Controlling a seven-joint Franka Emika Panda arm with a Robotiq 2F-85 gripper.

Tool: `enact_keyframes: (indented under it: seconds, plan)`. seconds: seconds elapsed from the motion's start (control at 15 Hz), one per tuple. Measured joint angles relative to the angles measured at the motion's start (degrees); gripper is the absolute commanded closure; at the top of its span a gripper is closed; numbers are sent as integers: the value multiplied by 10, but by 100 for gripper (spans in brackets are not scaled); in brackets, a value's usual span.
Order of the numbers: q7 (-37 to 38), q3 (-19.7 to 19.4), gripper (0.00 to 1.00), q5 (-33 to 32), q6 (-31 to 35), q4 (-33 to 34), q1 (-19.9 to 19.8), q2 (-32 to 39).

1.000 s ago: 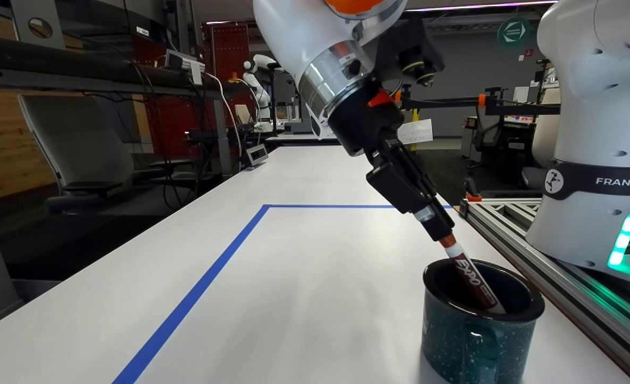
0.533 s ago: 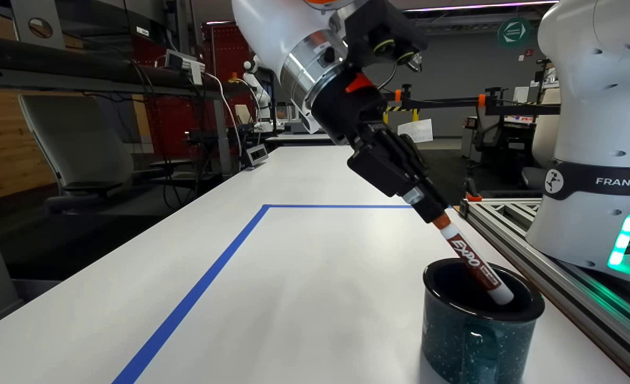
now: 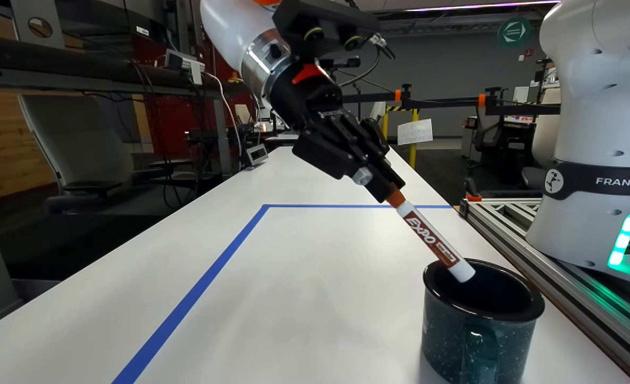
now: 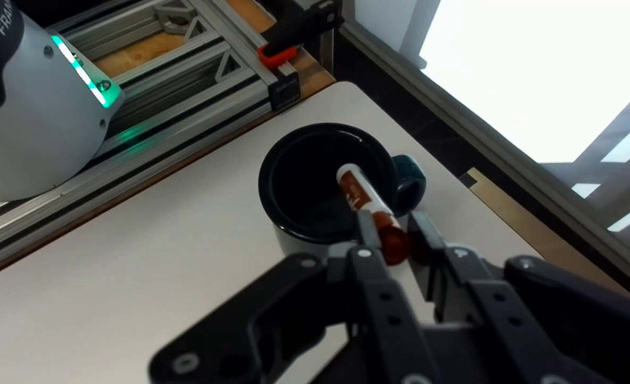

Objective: Remove the red marker from the mug.

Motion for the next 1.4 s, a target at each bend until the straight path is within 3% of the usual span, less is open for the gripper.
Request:
enact_keyframes:
  seconds: [0.27, 0.53, 0.93, 1.4]
  plan:
    - [27, -14, 95, 15, -24, 49, -8, 39]
    - [25, -24, 95, 35, 46, 66, -10, 65]
    - [-68, -16, 95, 101, 160, 24, -10, 87]
    - [-167, -8, 95, 114, 271, -20, -10, 109]
